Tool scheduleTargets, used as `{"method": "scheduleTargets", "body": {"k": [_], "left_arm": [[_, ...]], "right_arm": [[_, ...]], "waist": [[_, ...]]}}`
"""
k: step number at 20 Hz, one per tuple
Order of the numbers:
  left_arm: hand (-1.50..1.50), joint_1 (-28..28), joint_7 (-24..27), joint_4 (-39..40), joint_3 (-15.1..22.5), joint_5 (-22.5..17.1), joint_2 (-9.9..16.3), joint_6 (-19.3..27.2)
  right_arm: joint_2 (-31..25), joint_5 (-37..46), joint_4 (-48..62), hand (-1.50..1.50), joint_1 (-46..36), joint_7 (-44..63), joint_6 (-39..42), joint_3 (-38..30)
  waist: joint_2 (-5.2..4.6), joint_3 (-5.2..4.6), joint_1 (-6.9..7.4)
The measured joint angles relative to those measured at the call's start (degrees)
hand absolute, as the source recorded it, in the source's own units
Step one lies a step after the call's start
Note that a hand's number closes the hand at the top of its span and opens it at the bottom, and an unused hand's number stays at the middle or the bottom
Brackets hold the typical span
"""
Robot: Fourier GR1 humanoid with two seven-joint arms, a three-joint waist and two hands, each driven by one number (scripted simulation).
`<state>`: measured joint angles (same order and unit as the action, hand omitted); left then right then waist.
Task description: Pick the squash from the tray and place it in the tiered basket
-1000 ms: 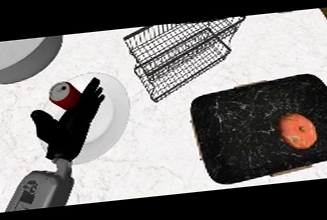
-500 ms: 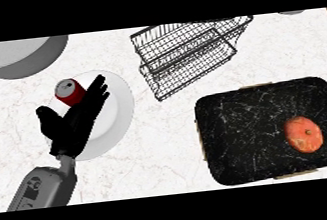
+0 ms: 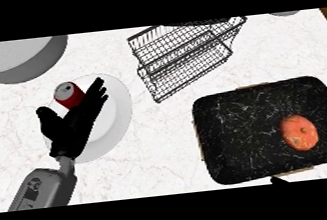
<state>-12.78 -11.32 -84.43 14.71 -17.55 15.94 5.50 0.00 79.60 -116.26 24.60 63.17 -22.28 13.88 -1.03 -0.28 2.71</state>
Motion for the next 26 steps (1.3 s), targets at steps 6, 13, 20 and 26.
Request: {"method": "scheduleTargets", "body": {"k": [6,13,20,26], "left_arm": [[0.0,0.72,0.17,0.24,-0.81,0.29,-0.66,0.4],[0.0,2.3,1.85,1.29,-1.82,0.55,-0.95,-0.62],[0.0,1.76,0.44,0.54,-1.94,1.7,-1.99,0.36],[0.0,2.47,0.95,0.4,-2.72,1.93,-1.57,-0.89]], "right_arm": [[0.0,5.85,6.22,-1.5,-10.91,6.44,5.89,2.12],[-0.04,8.06,10.81,-1.5,-15.93,7.77,7.93,1.46],[0.0,8.11,13.15,-1.5,-17.34,7.02,7.05,0.45],[0.0,5.75,14.34,-1.5,-18.04,5.38,5.34,-2.39]], "waist": [[0.61,0.16,-1.31],[0.92,0.22,-2.17],[1.22,0.07,-2.58],[1.31,-0.01,-2.71]]}}
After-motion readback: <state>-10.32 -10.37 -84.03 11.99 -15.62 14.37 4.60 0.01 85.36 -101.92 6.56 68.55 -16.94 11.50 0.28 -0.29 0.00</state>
